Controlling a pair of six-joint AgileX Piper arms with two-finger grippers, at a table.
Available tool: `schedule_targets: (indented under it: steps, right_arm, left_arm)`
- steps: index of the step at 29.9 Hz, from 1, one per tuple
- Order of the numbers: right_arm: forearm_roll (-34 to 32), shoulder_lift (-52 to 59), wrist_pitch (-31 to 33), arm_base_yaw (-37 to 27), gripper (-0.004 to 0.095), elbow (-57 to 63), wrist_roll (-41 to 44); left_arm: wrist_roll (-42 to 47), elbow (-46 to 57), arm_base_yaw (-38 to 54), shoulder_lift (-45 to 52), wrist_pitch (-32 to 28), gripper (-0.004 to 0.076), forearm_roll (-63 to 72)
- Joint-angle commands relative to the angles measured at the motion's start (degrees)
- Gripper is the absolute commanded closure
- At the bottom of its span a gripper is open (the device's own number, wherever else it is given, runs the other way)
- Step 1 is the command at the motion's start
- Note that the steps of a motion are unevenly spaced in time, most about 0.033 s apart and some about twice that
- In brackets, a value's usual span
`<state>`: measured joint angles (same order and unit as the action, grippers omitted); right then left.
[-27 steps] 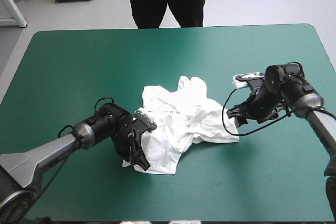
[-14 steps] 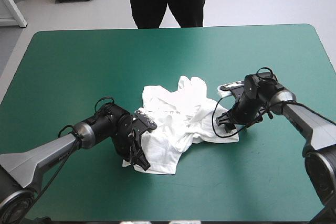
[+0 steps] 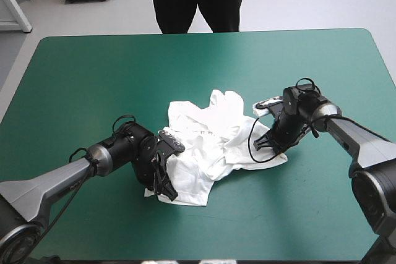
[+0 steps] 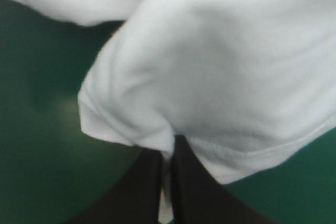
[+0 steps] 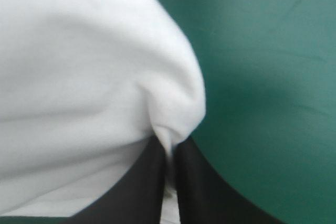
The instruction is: Fold the cloth
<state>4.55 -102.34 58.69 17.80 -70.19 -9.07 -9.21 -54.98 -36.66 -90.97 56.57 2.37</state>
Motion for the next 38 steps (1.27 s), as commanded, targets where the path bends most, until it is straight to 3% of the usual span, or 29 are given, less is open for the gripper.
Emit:
schedule_targets:
  steps: [1, 10, 19, 25, 30, 38]
  right_arm:
    - [3.7, -1.2, -2.4, 2.1, 0.0924, 0.3, -1.1]
    - [-0.2, 5.3, 0.4, 2.2, 0.0925, -5.3, 2.2]
    - [-4.9, 17.5, 4.1, 2.1, 0.0925, -19.5, 6.1]
    - [-10.2, 23.4, 4.1, 2.1, 0.0925, -33.8, 8.5]
    - [-10.4, 24.9, 4.2, 2.1, 0.0925, -48.1, 8.4]
    - [-10.5, 25.9, -0.8, 2.1, 0.0925, -64.2, 7.7]
  left_arm:
    - [1.2, 0.2, -0.3, -0.5, -3.8, 0.0733, -1.9]
    - [7.6, -5.5, -0.3, 6.1, -0.1, 0.0733, -9.0]
    - [8.1, -21.1, -0.3, 19.2, 7.9, 0.0733, -12.9]
    - [8.6, -36.4, -0.3, 23.3, 7.5, 0.0733, -13.4]
    - [8.3, -51.3, -0.3, 23.2, 7.2, 0.0733, -16.8]
    - [5.8, -70.9, -0.3, 23.2, -0.3, 0.0733, -18.6]
